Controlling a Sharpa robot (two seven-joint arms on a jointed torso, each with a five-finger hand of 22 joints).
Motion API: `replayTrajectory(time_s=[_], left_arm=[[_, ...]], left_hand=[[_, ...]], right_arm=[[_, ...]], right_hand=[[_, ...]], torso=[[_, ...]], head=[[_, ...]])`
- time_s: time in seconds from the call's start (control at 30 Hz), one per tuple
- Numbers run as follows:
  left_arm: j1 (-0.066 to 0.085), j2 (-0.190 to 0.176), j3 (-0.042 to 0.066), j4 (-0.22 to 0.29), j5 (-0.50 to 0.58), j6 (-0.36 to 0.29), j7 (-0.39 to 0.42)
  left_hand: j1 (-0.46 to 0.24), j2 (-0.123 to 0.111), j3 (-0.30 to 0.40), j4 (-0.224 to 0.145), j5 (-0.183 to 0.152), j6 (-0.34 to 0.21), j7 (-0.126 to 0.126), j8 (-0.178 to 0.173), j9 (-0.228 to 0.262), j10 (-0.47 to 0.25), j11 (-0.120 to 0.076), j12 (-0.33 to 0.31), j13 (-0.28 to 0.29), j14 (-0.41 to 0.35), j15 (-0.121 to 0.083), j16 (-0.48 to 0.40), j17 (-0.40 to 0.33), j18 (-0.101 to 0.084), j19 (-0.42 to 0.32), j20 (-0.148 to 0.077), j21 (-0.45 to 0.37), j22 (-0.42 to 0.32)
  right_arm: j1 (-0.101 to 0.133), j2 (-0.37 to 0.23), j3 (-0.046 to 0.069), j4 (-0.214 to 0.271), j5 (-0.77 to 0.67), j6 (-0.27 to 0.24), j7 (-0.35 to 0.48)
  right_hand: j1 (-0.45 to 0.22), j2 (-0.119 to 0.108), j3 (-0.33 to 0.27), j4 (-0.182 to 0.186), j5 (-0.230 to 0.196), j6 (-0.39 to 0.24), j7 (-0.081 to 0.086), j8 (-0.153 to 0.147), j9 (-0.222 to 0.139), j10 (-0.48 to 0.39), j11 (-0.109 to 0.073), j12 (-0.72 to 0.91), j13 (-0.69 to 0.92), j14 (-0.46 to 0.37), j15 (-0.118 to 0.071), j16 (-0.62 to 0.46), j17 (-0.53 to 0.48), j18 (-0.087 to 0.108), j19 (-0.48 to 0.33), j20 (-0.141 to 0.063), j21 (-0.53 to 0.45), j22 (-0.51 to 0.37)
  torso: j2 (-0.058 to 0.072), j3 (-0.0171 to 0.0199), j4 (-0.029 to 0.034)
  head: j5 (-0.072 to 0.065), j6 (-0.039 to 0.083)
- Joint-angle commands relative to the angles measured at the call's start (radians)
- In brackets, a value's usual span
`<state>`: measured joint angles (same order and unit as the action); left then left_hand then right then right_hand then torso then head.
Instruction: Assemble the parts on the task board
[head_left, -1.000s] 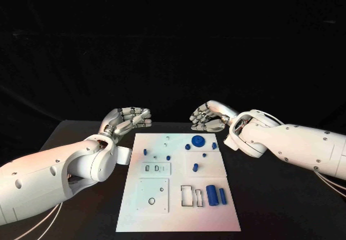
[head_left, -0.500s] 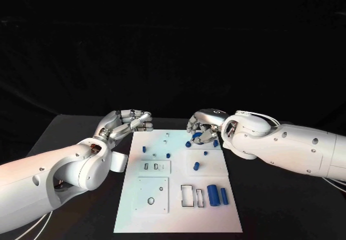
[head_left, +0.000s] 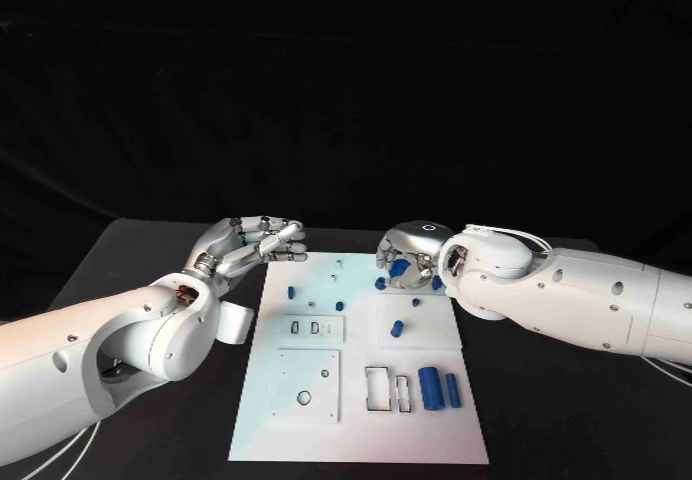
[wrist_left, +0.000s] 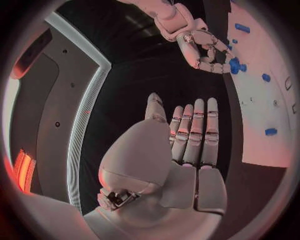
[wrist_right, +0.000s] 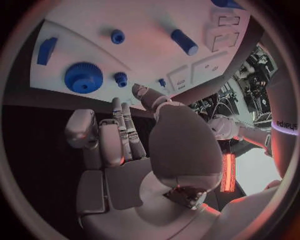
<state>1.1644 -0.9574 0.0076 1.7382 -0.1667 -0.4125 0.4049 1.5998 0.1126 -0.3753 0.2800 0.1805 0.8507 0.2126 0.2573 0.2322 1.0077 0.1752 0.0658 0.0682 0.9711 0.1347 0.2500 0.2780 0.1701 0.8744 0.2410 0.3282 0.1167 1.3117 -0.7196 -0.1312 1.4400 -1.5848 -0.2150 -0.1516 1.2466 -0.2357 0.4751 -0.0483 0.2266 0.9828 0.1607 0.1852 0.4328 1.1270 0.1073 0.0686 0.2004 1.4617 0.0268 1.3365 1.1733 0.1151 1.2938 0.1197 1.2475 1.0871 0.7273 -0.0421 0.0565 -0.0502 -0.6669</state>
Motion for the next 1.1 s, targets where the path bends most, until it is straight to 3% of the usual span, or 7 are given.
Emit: replayTrajectory(time_s=[0.03, 0.3, 0.67, 1.1], left_arm=[[0.004, -0.002, 0.002, 0.007, 0.007, 0.021, 0.000], [0.007, -0.008, 0.002, 0.017, 0.012, 0.023, -0.002], [0.010, -0.010, 0.003, 0.021, 0.016, 0.024, -0.005], [0.013, -0.013, 0.003, 0.021, 0.021, 0.030, -0.014]], left_hand=[[-0.010, 0.003, -0.005, 0.000, -0.005, -0.003, 0.001, -0.005, 0.002, -0.005, 0.000, -0.004, -0.001, 0.002, -0.001, -0.006, 0.001, 0.012, 0.007, -0.001, 0.007, 0.000], [-0.011, 0.005, -0.008, -0.001, -0.005, -0.005, 0.002, -0.006, 0.003, -0.008, 0.000, -0.004, -0.001, -0.001, 0.000, -0.008, 0.003, 0.011, 0.009, -0.001, 0.007, 0.000], [-0.012, 0.007, -0.011, -0.001, -0.005, -0.008, 0.003, -0.008, 0.004, -0.012, 0.002, -0.004, -0.002, -0.004, 0.001, -0.011, 0.005, 0.010, 0.009, -0.001, 0.007, -0.001], [-0.008, 0.014, -0.013, -0.004, 0.000, -0.013, 0.005, -0.012, 0.006, -0.019, 0.005, -0.004, -0.002, -0.009, 0.004, -0.016, 0.009, 0.009, 0.008, 0.000, 0.005, -0.003]], right_arm=[[-0.003, 0.005, 0.000, -0.002, -0.038, 0.028, -0.032], [-0.011, 0.025, -0.001, -0.022, -0.041, 0.033, -0.042], [-0.016, 0.042, -0.002, -0.047, -0.039, 0.026, -0.038], [-0.017, 0.048, -0.002, -0.051, -0.026, 0.030, -0.035]], right_hand=[[0.005, -0.003, 0.010, 0.001, 0.000, 0.007, 0.002, -0.006, 0.001, -0.008, -0.002, -0.004, 0.001, 0.030, 0.002, 0.017, 0.020, -0.023, 0.018, 0.000, 0.026, 0.036], [0.008, 0.003, 0.027, 0.003, -0.010, 0.005, 0.001, -0.012, 0.002, -0.018, -0.001, -0.005, 0.000, 0.031, 0.001, 0.022, 0.017, -0.025, 0.022, 0.002, 0.041, 0.055], [0.008, 0.010, 0.050, 0.005, -0.022, 0.009, 0.002, -0.013, 0.005, -0.019, 0.000, -0.004, 0.000, 0.033, 0.002, 0.033, 0.026, -0.028, 0.028, 0.004, 0.057, 0.078], [-0.006, 0.022, 0.098, 0.022, -0.034, 0.032, -0.005, -0.005, 0.016, -0.002, -0.005, -0.001, 0.001, 0.036, -0.001, 0.045, 0.030, -0.034, 0.045, 0.003, 0.087, 0.122]], torso=[[0.005, -0.0007, 0.0014], [0.012, 0.0007, 0.0022], [0.015, -0.0016, 0.0090], [0.017, -0.0039, 0.0104]], head=[[0.001, -0.001], [0.009, 0.001], [0.003, 0.001], [0.008, -0.004]])
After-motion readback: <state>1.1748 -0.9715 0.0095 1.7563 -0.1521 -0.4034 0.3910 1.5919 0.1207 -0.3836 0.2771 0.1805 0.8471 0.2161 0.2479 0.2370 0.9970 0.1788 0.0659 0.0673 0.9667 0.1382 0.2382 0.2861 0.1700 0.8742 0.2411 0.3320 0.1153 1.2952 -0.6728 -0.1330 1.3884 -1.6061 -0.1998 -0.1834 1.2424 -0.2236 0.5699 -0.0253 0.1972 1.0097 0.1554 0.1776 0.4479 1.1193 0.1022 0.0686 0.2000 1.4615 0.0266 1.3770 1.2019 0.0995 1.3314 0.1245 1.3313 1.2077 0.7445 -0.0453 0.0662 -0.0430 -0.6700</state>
